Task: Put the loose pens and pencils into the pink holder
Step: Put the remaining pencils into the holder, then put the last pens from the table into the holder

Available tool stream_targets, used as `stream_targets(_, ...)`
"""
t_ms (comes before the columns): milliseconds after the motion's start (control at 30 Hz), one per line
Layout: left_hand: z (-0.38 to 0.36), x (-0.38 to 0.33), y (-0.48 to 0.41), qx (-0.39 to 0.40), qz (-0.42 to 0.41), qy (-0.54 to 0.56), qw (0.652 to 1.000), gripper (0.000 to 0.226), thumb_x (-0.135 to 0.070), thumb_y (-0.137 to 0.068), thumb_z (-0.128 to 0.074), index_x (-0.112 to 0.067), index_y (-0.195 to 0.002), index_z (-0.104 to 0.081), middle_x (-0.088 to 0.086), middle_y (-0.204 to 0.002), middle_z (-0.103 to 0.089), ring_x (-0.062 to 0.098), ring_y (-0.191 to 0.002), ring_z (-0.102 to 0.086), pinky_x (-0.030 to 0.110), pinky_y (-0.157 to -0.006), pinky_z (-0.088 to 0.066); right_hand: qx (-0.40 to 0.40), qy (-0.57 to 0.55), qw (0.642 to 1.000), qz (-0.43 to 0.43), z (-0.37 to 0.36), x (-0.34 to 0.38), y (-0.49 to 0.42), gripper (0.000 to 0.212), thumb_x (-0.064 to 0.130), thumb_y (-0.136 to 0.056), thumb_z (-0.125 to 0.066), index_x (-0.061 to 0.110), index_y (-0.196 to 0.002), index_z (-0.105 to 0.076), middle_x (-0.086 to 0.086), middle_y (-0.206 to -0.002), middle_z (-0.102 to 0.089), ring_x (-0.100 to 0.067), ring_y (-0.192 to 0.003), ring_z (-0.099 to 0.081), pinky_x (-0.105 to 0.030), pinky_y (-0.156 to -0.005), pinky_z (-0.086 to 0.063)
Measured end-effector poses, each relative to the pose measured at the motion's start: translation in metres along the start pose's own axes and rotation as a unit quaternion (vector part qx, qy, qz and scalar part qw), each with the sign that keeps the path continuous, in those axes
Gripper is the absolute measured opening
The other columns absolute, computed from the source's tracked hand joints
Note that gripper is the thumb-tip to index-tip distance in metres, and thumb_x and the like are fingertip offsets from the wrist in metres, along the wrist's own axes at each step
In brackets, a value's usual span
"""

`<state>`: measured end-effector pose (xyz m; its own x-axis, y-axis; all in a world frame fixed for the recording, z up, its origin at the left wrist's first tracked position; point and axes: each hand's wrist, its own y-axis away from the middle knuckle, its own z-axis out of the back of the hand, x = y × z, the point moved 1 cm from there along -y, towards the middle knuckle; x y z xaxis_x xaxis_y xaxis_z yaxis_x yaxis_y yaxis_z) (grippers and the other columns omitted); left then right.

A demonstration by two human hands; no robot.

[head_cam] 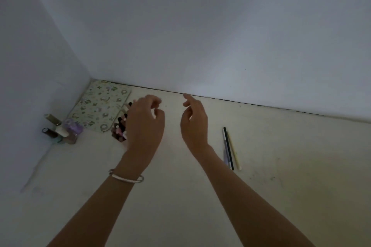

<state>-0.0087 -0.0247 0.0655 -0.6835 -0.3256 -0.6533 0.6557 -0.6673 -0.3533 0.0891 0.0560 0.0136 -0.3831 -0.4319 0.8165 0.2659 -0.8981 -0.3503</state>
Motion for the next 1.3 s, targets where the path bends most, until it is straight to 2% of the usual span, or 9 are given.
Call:
stream_targets(100, -0.06, -0.026, 0.033, 0.171, 0.045, -0.011, 0.984, 0.015, -0.016, -0.087, -0.058, -0.019, -0.1, -0.063, -0.004, -0.091, -0.069, 0.012, -0.08, -0.062, 0.027, -0.074, -0.052, -0.048, 0.014, 0.997, -0.056, 0.052, -0.025, -0.012, 0.048, -0.01, -0.084, -0.043, 0.014, -0.121, -0.06, 0.001, -0.098, -0.062, -0.007, -0.079, -0.055, -0.016, -0.067, -0.046)
stream_targets(200, -0.112, -0.038, 0.073, 0.311, 0.103, -0.057, 0.943, 0.018, -0.029, -0.085, -0.059, -0.02, -0.099, -0.064, -0.001, -0.099, -0.07, 0.018, -0.088, -0.065, 0.027, -0.077, -0.052, -0.077, 0.016, 0.992, -0.096, 0.095, -0.048, -0.012, 0.048, -0.011, -0.079, -0.043, 0.016, -0.111, -0.064, 0.001, -0.094, -0.063, -0.011, -0.079, -0.058, -0.026, -0.071, -0.05)
stream_targets(433, -0.168, -0.055, 0.133, 0.44, 0.109, -0.134, 0.881, 0.044, -0.048, -0.074, -0.07, -0.018, -0.104, -0.057, -0.001, -0.104, -0.064, 0.021, -0.096, -0.066, 0.026, -0.074, -0.047, -0.109, 0.037, 0.979, -0.171, 0.159, -0.095, 0.008, 0.044, -0.009, -0.081, -0.043, 0.023, -0.103, -0.065, 0.01, -0.089, -0.063, 0.0, -0.078, -0.058, -0.013, -0.067, -0.044)
stream_targets(633, -0.173, -0.052, 0.136, 0.411, 0.096, -0.125, 0.898, 0.047, -0.03, -0.079, -0.069, -0.013, -0.114, -0.042, 0.006, -0.104, -0.063, 0.024, -0.09, -0.066, 0.03, -0.07, -0.051, -0.069, 0.049, 0.976, -0.199, 0.161, -0.115, 0.022, 0.041, -0.006, -0.082, -0.044, 0.018, -0.107, -0.064, 0.007, -0.09, -0.063, -0.003, -0.075, -0.058, -0.014, -0.064, -0.046)
stream_targets(833, -0.164, -0.041, 0.131, 0.416, 0.078, -0.095, 0.901, 0.036, -0.016, -0.083, -0.067, -0.009, -0.109, -0.042, 0.01, -0.102, -0.063, 0.025, -0.086, -0.065, 0.031, -0.068, -0.049, 0.056, 0.138, 0.957, -0.249, 0.134, -0.138, 0.035, 0.037, 0.0, -0.088, -0.049, 0.012, -0.121, -0.057, -0.005, -0.11, -0.059, -0.019, -0.099, -0.058, -0.022, -0.08, -0.044)
stream_targets(933, -0.146, -0.041, 0.115, 0.412, 0.127, -0.021, 0.902, 0.036, -0.014, -0.083, -0.07, -0.012, -0.106, -0.043, 0.008, -0.093, -0.063, 0.021, -0.078, -0.062, 0.033, -0.071, -0.052, 0.053, 0.176, 0.947, -0.262, 0.127, -0.147, 0.043, 0.04, 0.001, -0.088, -0.051, 0.01, -0.127, -0.053, -0.009, -0.119, -0.054, -0.023, -0.11, -0.051, -0.026, -0.088, -0.042)
stream_targets(1100, -0.08, -0.066, 0.05, 0.142, 0.084, 0.133, 0.977, 0.043, -0.009, -0.085, -0.069, -0.018, -0.12, -0.047, -0.011, -0.077, -0.062, 0.004, -0.07, -0.065, 0.008, -0.059, -0.05, -0.012, 0.267, 0.929, -0.256, 0.136, -0.156, 0.039, 0.05, 0.001, -0.085, -0.051, 0.011, -0.134, -0.047, -0.009, -0.133, -0.05, -0.025, -0.12, -0.046, -0.037, -0.099, -0.037)
stream_targets(1200, -0.042, -0.084, 0.018, 0.032, 0.036, 0.207, 0.977, 0.045, -0.006, -0.085, -0.069, -0.017, -0.124, -0.048, -0.015, -0.082, -0.061, -0.002, -0.075, -0.064, 0.005, -0.065, -0.052, 0.045, 0.304, 0.908, -0.284, 0.14, -0.166, 0.031, 0.049, 0.005, -0.092, -0.046, 0.01, -0.14, -0.039, -0.01, -0.139, -0.046, -0.028, -0.127, -0.041, -0.039, -0.102, -0.036)
stream_targets(1300, -0.021, -0.091, 0.006, -0.007, 0.021, 0.244, 0.97, 0.052, -0.006, -0.085, -0.068, -0.019, -0.13, -0.044, -0.011, -0.087, -0.063, 0.004, -0.078, -0.067, 0.012, -0.068, -0.055, 0.096, 0.337, 0.898, -0.266, 0.139, -0.173, 0.03, 0.041, 0.011, -0.096, -0.048, 0.009, -0.137, -0.041, -0.013, -0.13, -0.049, -0.029, -0.117, -0.045, -0.037, -0.096, -0.039)
